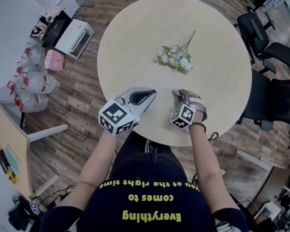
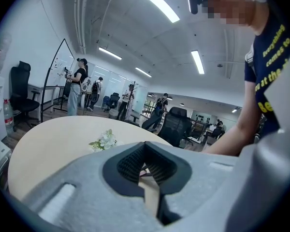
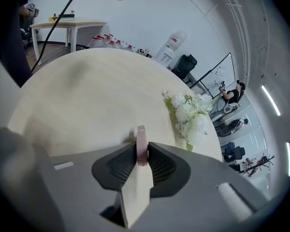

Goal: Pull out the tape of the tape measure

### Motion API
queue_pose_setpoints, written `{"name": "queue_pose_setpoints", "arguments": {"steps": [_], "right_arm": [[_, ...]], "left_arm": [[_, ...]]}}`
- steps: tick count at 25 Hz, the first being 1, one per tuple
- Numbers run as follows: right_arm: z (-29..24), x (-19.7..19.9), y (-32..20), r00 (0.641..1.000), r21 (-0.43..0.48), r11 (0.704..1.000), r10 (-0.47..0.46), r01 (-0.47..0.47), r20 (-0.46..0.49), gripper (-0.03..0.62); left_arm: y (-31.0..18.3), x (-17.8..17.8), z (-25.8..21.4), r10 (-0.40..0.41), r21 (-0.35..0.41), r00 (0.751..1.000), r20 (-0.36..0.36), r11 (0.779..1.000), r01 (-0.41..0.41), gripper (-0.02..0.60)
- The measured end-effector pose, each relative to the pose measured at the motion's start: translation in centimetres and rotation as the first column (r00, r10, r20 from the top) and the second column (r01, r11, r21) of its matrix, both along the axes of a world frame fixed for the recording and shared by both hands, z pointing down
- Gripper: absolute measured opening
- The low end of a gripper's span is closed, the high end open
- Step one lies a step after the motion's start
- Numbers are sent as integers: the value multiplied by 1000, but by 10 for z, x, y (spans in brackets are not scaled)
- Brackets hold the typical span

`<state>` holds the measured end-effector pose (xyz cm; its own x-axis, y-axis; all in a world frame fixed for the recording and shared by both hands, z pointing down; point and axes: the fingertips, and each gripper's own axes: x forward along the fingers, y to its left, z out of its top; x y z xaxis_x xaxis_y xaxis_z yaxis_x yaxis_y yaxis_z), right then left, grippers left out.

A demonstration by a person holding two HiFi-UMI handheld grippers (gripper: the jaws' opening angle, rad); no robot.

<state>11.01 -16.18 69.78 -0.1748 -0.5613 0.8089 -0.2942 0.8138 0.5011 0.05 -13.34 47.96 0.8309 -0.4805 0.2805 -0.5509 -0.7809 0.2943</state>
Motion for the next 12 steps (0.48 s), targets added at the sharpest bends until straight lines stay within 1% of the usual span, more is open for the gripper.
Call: {"name": "queue_pose_setpoints", "arguments": {"steps": [2,4,7,9,11,12], "right_arm": [[1,-2,1,1000,-10,1000,4,-4,17,93],[4,-4,5,1000,-44,999,4,-3,26,105],[7,-6,12,999,-108,994,21,-15,50,158],[6,-7,15,996,-138,990,40,-28,82,188],[4,-9,19,991,-168,985,58,-37,119,231],[3,-10,20,989,-183,982,63,-38,133,240]], "left_arm": [[2,-2,2,4,-10,1000,-2,1000,-4,0],[3,-4,3,8,-15,1000,-5,1000,-8,0],[4,-5,4,14,-14,1000,-7,1000,-14,0],[4,-4,3,18,-9,1000,-8,1000,-18,0],[4,-3,3,17,-8,1000,-13,1000,-17,0],[4,-3,2,16,-11,1000,-21,1000,-17,0]]}}
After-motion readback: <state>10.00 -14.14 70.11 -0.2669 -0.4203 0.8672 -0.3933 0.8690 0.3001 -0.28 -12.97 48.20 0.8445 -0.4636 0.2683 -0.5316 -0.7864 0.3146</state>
